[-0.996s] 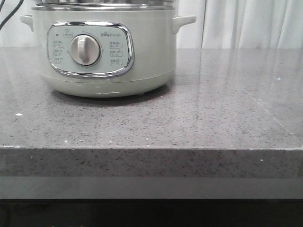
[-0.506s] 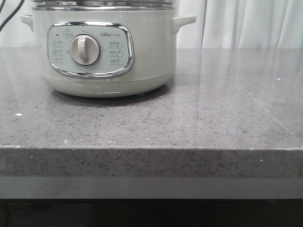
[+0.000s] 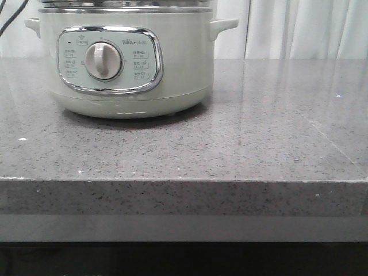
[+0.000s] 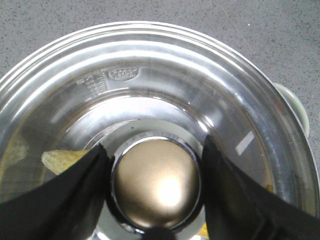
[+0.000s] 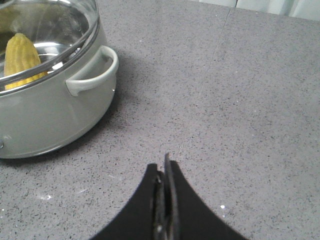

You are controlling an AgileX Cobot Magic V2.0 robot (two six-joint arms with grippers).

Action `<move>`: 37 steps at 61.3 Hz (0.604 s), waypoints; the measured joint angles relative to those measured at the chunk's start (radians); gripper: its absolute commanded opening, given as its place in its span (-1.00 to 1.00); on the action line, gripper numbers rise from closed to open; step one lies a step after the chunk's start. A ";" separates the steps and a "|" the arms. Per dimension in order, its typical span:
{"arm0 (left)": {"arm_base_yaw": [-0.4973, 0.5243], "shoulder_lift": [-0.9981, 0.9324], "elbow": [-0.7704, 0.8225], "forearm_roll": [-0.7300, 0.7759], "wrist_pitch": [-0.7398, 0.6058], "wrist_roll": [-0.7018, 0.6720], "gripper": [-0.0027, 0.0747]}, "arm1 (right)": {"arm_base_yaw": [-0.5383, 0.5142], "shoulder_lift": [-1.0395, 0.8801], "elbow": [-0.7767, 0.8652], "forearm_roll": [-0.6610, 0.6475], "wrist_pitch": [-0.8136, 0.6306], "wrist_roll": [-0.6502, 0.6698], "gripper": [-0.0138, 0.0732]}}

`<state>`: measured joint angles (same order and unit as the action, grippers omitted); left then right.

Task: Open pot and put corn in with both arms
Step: 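Lower the glass lid back onto the pot with the left gripper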

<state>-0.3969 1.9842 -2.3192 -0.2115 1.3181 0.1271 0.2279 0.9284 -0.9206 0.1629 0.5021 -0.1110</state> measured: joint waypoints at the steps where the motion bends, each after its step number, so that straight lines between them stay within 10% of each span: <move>1: 0.000 0.000 0.000 0.000 0.000 0.000 0.06 | 0.000 0.000 0.000 0.000 0.000 0.000 -0.96; 37: 0.000 -0.022 -0.009 -0.012 -0.039 0.000 0.31 | 0.000 0.000 0.000 -0.002 -0.005 0.000 -0.96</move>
<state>-0.3969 1.9622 -2.3278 -0.2232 1.2796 0.1271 0.2279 0.9284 -0.9206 0.1607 0.4973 -0.1110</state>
